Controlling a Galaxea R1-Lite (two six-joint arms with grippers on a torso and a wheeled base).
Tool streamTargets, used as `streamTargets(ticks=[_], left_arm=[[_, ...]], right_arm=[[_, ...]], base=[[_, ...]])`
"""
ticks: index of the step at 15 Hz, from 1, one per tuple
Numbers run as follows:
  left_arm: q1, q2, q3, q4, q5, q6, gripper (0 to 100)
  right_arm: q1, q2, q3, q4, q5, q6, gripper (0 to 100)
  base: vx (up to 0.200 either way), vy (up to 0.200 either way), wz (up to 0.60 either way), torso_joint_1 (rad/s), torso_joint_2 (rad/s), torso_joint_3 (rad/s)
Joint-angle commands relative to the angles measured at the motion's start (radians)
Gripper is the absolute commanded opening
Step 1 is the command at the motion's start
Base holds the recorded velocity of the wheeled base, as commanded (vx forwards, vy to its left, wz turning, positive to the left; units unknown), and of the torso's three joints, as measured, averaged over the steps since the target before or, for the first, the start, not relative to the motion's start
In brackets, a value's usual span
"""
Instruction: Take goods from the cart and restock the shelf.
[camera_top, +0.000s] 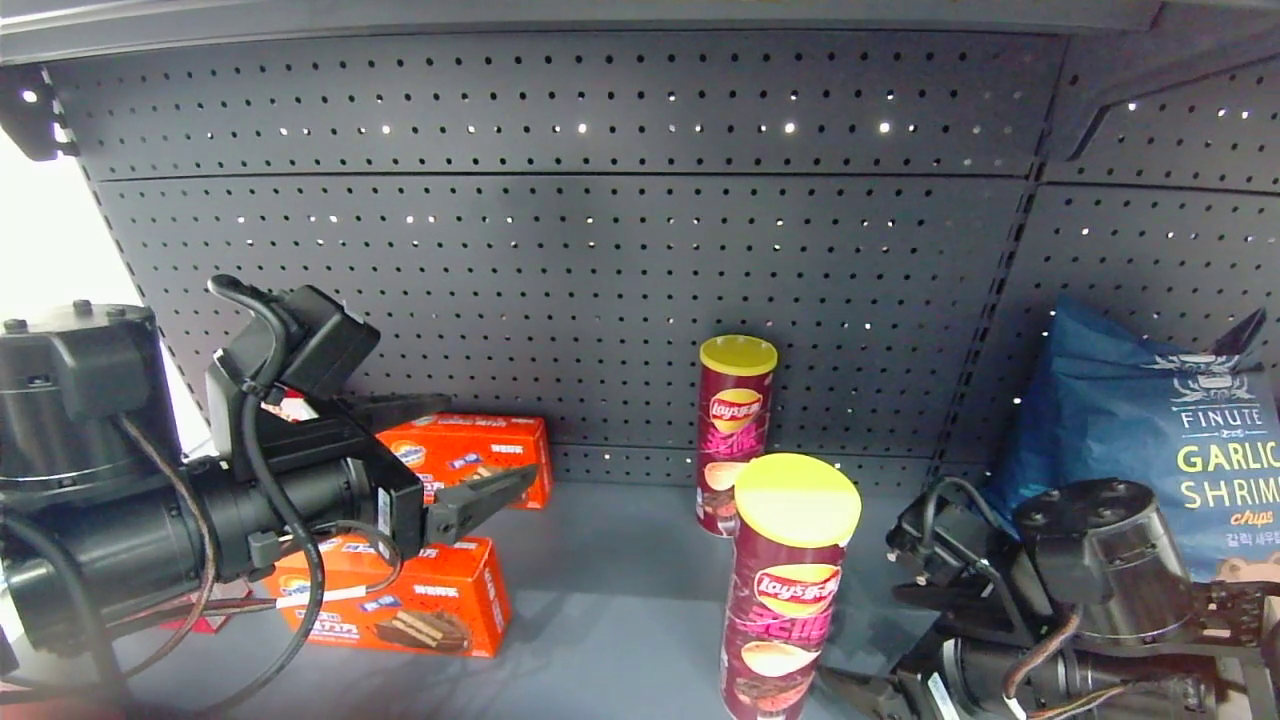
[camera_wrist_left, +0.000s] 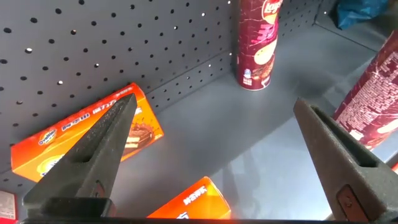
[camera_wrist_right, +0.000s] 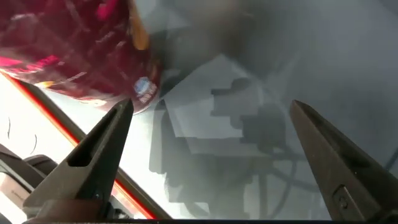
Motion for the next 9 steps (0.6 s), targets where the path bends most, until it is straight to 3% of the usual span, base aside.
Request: streamTargets(ticks=[1,9], left_arm=[[0.000,0.003,0.000,-0.001,0.000,0.000,100],[0.000,0.002,0.002,0.001,0.000,0.000,100]], right_arm=[[0.009,0.011,0.000,0.000,0.000,0.001,100],[0.034,0.032,-0.014,-0.002,0.000,-0.001,100]], base=[[0.000,0.000,0.00,0.000,0.00,0.000],[0.000,0.000,0.00,0.000,0.00,0.000]])
